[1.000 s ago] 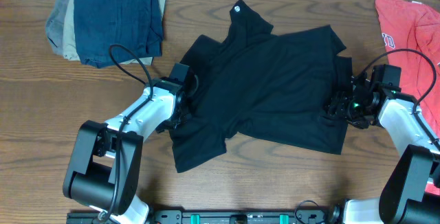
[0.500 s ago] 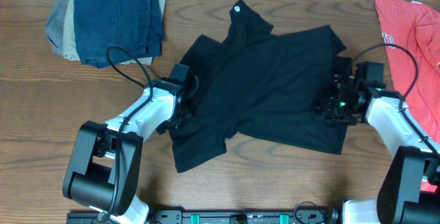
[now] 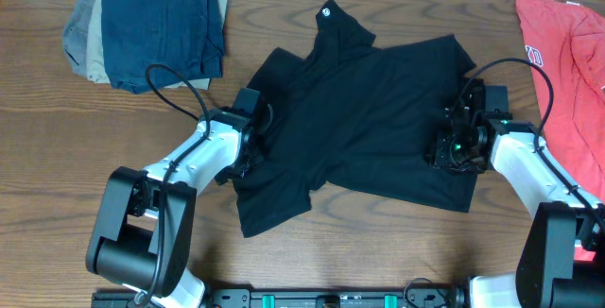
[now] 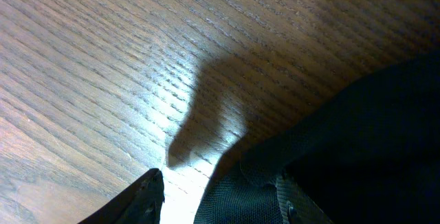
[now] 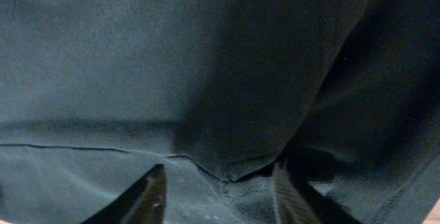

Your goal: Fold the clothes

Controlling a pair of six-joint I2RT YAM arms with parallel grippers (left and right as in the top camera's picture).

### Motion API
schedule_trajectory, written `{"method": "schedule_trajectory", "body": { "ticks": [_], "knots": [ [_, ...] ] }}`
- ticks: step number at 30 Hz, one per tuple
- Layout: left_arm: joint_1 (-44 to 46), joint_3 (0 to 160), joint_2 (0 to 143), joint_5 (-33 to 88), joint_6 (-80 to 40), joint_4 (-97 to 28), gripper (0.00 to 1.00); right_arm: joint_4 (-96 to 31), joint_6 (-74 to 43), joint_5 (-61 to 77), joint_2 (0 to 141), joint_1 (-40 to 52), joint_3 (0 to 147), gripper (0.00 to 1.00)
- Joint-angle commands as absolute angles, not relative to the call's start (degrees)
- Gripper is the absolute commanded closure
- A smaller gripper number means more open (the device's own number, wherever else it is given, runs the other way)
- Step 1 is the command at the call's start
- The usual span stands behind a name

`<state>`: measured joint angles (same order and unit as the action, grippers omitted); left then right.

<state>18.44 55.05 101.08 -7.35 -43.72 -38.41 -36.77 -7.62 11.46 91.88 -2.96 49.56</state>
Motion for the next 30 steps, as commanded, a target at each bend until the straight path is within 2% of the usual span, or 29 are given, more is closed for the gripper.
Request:
{"method": "schedule_trajectory", "body": {
  "ticks": [1,17,23,27,30],
  "knots": [
    [18.2,51.4,106.4,-3.3,-44.9,-36.5,0.44,-36.7,-5.0,10.3,92.3,-2.3,49.6,0.48],
    [18.2,51.4,106.4,-1.4,-44.9,-36.9,0.45,-36.4,0.2,14.0,95.6,-2.2,49.4,0.48],
    [18.2,51.4,106.4,2.1,-44.9,-37.2,0.45,-35.0,0.8,14.0,96.1,-2.2,49.4,0.61],
    [18.2,51.4,106.4,2.5,-44.9,-37.2,0.45,-33.9,0.8,13.9,96.1,-2.2,49.5,0.66],
    [18.2,51.4,106.4,2.5,-44.9,-37.2,0.45,-33.8,0.8,13.5,96.1,-2.2,49.8,0.8]
  ]
}}
